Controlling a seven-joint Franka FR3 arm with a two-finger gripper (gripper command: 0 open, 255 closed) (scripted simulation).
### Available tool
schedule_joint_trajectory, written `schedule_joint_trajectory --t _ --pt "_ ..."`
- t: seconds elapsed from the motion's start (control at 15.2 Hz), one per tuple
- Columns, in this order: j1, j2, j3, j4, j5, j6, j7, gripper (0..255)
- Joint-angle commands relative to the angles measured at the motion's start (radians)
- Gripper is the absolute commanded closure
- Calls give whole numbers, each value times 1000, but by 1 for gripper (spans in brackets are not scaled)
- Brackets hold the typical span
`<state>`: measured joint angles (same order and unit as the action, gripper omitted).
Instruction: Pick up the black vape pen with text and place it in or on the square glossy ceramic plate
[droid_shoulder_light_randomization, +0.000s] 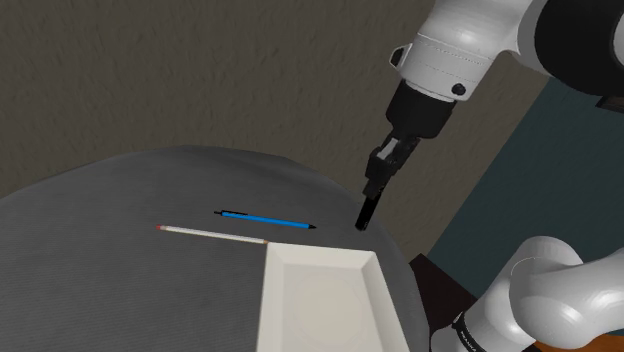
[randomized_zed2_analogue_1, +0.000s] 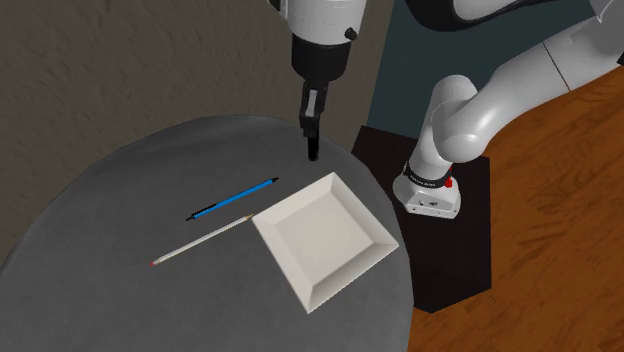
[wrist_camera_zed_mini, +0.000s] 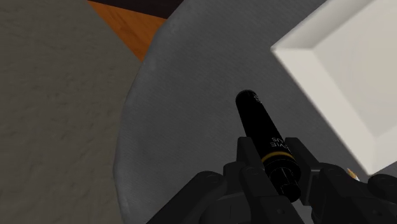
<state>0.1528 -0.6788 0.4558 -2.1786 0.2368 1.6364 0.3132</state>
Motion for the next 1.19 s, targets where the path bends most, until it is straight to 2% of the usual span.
schedule_joint_trajectory --t 0.0,0.66,1.12 --pt "-3 7 -3 31 -4 -25 2 255" --pt "-18 52 -16 187 -26 -137 11 255" --pt "-15 140 147 355 4 -188 198 255"
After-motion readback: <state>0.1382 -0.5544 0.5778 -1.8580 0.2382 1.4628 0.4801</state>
